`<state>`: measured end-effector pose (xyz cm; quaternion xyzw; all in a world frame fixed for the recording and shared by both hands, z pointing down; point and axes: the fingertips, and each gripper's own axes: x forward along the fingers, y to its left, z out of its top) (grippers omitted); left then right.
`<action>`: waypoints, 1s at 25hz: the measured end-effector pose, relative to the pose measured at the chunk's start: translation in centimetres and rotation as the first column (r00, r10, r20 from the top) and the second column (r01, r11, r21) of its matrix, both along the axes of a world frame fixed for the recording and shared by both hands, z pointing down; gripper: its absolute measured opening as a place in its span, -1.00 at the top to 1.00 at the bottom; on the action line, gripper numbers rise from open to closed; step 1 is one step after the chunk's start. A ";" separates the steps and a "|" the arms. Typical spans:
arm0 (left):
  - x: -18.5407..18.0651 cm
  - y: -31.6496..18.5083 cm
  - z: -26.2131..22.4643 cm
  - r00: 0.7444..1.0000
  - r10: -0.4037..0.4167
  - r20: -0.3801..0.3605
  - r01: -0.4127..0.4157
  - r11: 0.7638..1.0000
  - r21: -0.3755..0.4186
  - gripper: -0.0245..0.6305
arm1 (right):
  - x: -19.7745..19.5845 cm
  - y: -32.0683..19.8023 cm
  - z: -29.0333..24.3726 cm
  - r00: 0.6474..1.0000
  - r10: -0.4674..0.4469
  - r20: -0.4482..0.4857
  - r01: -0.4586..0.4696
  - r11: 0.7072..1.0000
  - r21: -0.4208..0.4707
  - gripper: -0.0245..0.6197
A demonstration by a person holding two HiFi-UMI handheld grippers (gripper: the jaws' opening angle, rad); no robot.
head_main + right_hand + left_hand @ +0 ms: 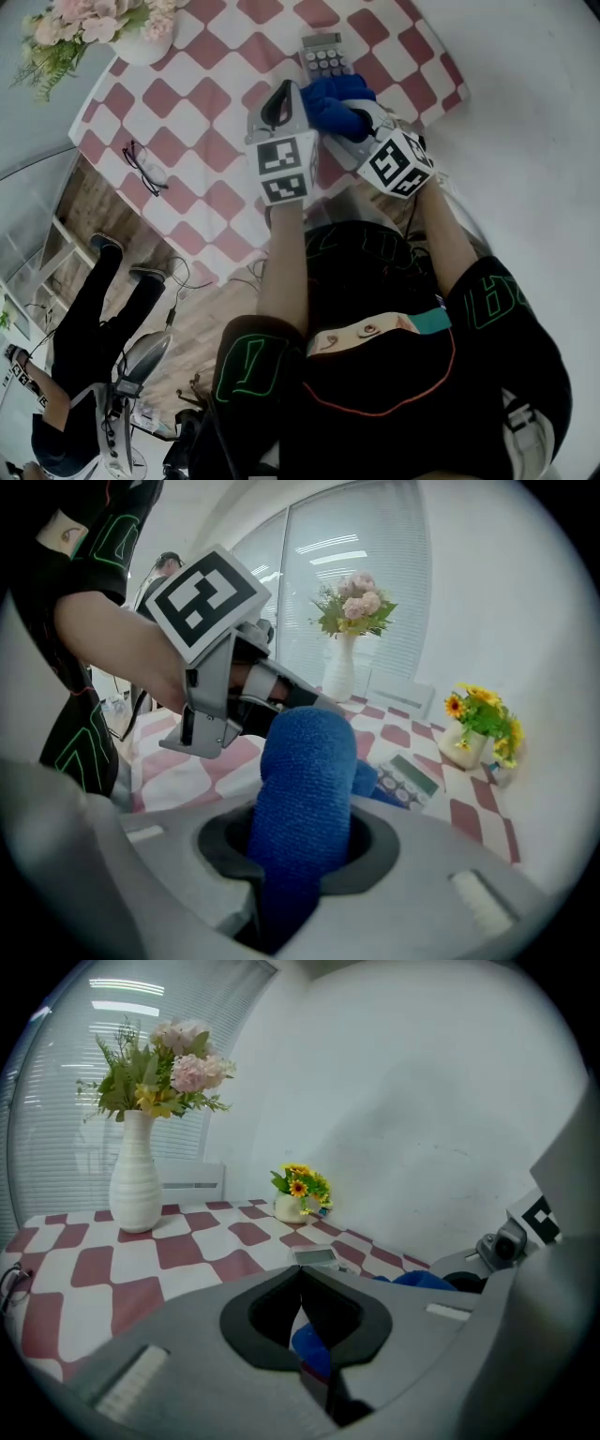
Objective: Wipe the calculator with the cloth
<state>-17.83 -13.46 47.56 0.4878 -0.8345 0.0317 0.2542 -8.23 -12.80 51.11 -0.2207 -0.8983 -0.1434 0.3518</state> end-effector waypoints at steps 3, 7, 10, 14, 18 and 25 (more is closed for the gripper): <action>-0.1 -0.3 -0.3 1.000 0.005 0.007 -0.005 1.000 0.004 0.89 | 0.5 0.4 -0.6 1.000 0.020 0.003 -0.020 0.993 -0.113 0.57; -0.6 -0.7 -1.3 1.000 -0.002 0.027 0.002 1.000 0.016 0.89 | 1.0 -0.5 -2.4 0.996 0.081 0.026 -0.074 0.974 -0.215 0.57; -1.3 -1.0 -2.7 0.998 -0.024 0.063 0.023 0.999 0.030 0.89 | 1.0 -2.0 -4.5 0.987 0.148 0.069 -0.124 0.954 -0.273 0.57; -1.7 -1.7 -5.8 0.990 -0.030 0.134 0.021 0.997 0.071 0.89 | 0.3 -5.0 -7.9 0.953 0.259 0.159 -0.197 0.924 -0.327 0.57; -2.1 -1.8 -8.7 0.979 -0.057 0.194 0.035 0.993 0.116 0.89 | 0.1 -8.2 -10.9 0.886 0.395 0.242 -0.288 0.879 -0.381 0.57; -2.6 -2.1 -13.5 0.960 -0.162 0.227 0.111 0.969 0.223 0.89 | 0.8 -13.6 -15.9 0.749 0.552 0.367 -0.396 0.816 -0.421 0.57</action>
